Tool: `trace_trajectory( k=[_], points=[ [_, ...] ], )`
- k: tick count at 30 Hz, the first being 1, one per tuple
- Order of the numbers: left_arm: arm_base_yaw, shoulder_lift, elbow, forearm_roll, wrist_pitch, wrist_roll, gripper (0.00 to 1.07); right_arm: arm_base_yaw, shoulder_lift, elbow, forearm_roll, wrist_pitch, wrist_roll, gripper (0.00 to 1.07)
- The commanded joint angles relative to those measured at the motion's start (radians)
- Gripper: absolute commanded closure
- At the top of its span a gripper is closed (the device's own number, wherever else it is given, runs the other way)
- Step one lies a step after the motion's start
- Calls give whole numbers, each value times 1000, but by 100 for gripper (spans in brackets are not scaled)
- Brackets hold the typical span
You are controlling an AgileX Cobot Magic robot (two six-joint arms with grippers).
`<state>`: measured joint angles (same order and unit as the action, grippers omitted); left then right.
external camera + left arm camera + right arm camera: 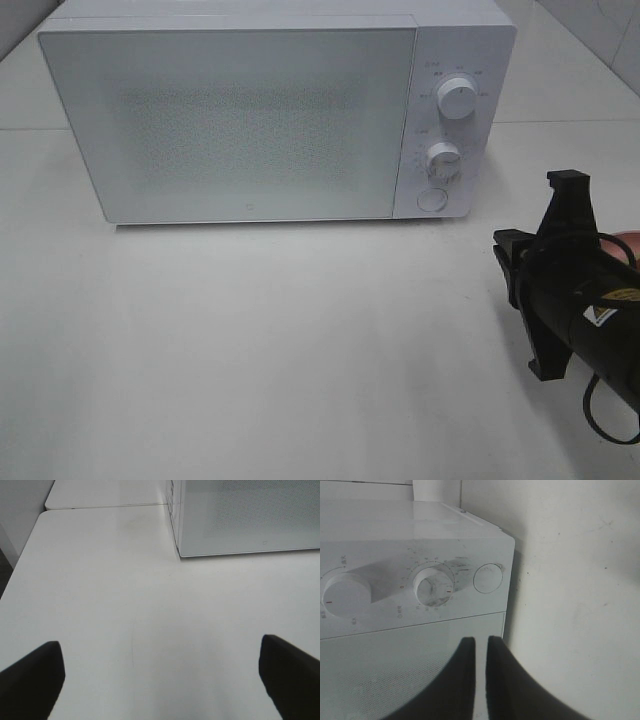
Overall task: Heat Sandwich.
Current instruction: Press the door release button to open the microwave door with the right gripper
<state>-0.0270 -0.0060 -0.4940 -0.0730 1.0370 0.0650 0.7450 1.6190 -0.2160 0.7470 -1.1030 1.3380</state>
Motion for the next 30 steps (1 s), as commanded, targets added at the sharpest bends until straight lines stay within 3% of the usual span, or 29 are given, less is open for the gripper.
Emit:
trace_trajectory(
  k=[1, 9, 26, 30],
  points=[
    [3, -25, 0, -1, -9, 1, 5, 4, -1, 0, -21, 16, 4, 107],
    [3, -25, 0, -1, -9, 1, 5, 4, -1, -1, -32, 21, 11, 107],
    [3, -25, 0, -1, -9, 1, 5, -3, 101, -113, -42, 104, 1, 107],
    [3, -25, 0, -1, -9, 1, 5, -61, 111, -144, -85, 154, -18, 107]
  ],
)
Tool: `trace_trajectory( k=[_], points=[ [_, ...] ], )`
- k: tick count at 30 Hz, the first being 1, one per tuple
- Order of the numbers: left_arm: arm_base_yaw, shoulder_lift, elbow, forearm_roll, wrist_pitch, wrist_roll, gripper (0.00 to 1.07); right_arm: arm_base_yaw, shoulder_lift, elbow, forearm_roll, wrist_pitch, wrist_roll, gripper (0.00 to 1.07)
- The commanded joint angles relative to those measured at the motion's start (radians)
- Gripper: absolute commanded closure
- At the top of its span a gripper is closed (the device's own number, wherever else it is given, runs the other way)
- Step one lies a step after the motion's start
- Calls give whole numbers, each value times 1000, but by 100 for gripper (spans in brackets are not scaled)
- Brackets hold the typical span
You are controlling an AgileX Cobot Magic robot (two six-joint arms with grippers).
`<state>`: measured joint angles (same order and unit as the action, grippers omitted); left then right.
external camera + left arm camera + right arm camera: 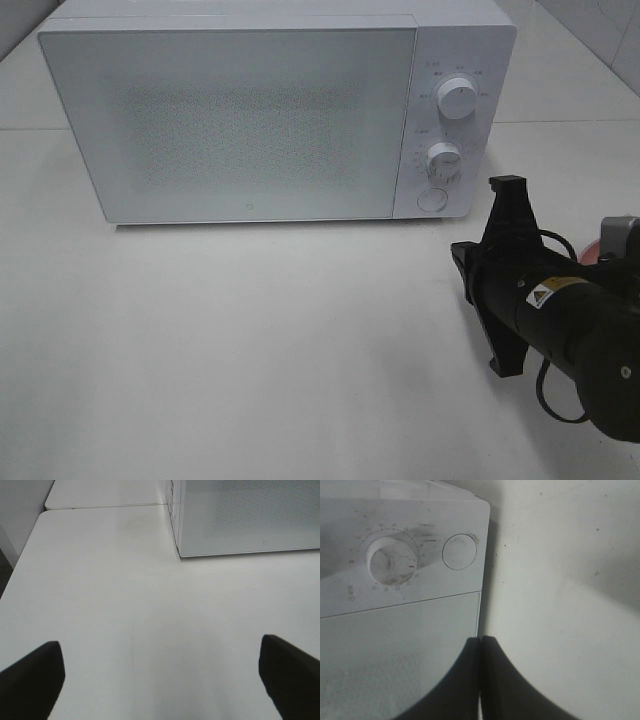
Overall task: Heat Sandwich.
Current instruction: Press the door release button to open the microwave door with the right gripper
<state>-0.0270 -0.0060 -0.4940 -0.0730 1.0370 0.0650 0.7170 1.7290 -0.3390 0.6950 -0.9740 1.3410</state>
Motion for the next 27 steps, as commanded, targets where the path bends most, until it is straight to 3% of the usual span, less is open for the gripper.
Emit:
trace_trajectory(
  k=[1, 10, 27],
  points=[
    [3, -25, 0, -1, -9, 1, 5, -33, 1, -21, -33, 25, -21, 107],
    [3, -25, 0, -1, -9, 1, 5, -163, 79, -126, -136, 101, -45, 107],
    [3, -25, 0, -1, -9, 1, 5, -263, 207, -311, -243, 154, -37, 107]
  ],
)
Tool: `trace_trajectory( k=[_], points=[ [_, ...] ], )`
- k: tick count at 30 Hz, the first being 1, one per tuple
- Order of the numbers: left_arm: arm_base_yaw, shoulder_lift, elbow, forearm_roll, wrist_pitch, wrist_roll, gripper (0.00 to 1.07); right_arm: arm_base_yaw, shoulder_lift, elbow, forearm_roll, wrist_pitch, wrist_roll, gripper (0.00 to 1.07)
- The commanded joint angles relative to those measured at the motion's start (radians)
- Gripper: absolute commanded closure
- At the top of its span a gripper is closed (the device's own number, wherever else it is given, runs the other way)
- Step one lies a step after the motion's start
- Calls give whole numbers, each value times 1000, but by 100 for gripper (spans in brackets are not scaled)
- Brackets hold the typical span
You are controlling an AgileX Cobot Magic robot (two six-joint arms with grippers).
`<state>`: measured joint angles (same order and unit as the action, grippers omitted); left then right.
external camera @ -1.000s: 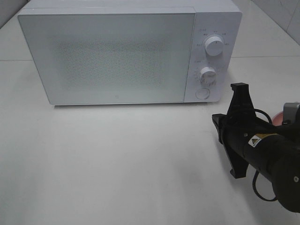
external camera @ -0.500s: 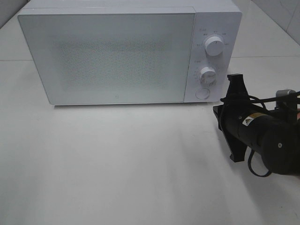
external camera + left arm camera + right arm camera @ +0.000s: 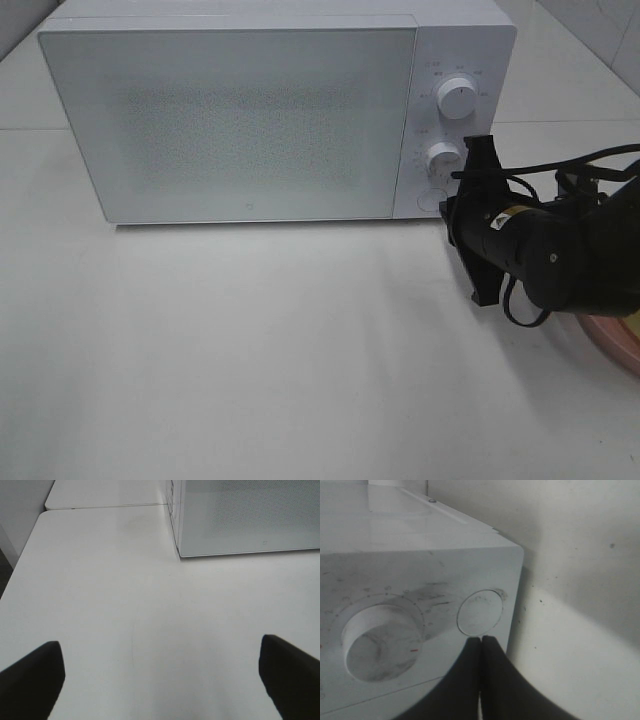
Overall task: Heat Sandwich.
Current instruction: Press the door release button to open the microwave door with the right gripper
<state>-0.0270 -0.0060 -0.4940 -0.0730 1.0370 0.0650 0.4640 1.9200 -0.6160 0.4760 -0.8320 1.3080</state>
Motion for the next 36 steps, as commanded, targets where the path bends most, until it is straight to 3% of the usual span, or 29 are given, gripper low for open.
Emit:
trace_trajectory(
  k=[1, 22, 36],
  points=[
    [3, -25, 0, -1, -9, 1, 5, -14, 29, -54, -24, 15, -3, 107],
    [3, -25, 0, -1, -9, 1, 5, -56, 124, -195, -32, 84, 2, 107],
    [3, -25, 0, -1, -9, 1, 5, -56, 130, -202, -26, -161, 35, 107]
  ],
)
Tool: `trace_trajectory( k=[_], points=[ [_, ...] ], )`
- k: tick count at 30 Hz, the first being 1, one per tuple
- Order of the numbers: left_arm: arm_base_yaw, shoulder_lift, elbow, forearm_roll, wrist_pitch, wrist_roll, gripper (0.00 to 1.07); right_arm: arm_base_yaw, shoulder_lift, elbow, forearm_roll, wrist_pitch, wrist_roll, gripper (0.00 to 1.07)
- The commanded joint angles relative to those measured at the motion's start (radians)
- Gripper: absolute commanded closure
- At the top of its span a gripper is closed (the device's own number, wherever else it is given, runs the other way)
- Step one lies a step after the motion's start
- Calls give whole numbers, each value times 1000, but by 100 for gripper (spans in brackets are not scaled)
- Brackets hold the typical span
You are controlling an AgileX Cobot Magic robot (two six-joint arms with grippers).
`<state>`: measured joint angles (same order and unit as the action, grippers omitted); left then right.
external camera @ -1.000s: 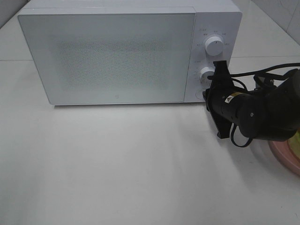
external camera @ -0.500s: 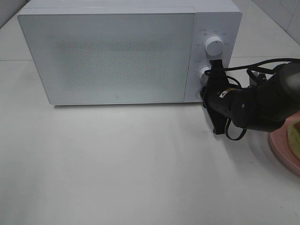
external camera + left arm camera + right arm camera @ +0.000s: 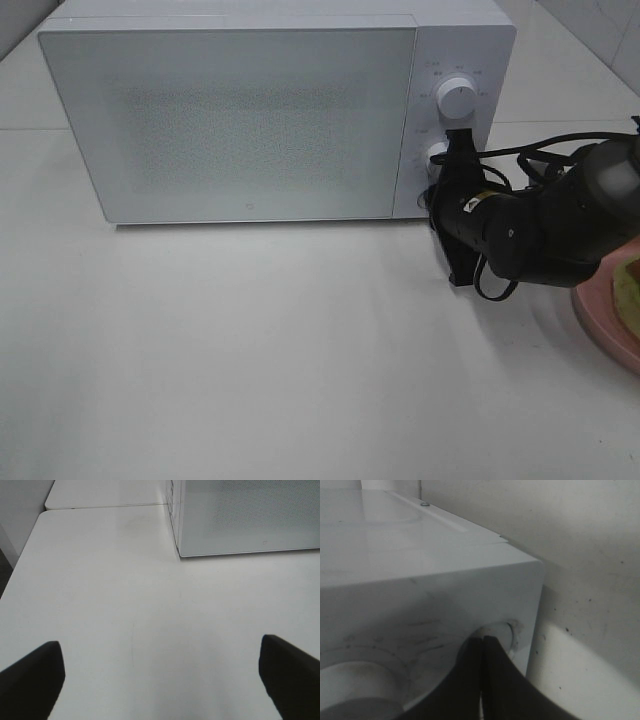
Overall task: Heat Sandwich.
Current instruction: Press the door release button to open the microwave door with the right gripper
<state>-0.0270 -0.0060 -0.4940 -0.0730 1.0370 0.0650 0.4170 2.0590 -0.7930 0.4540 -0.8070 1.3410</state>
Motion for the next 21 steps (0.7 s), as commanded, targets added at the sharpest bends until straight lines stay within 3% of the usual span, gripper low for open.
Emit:
trace_trajectory(
  k=[1, 9, 21],
  points=[
    [3, -25, 0, -1, -9, 1, 5, -9, 6, -30, -4, -232, 7, 107],
    [3, -25, 0, -1, -9, 1, 5, -21, 75, -113, -47, -250, 60, 107],
    [3, -25, 0, -1, -9, 1, 5, -21, 71, -117, -54, -235, 52, 107]
  ],
)
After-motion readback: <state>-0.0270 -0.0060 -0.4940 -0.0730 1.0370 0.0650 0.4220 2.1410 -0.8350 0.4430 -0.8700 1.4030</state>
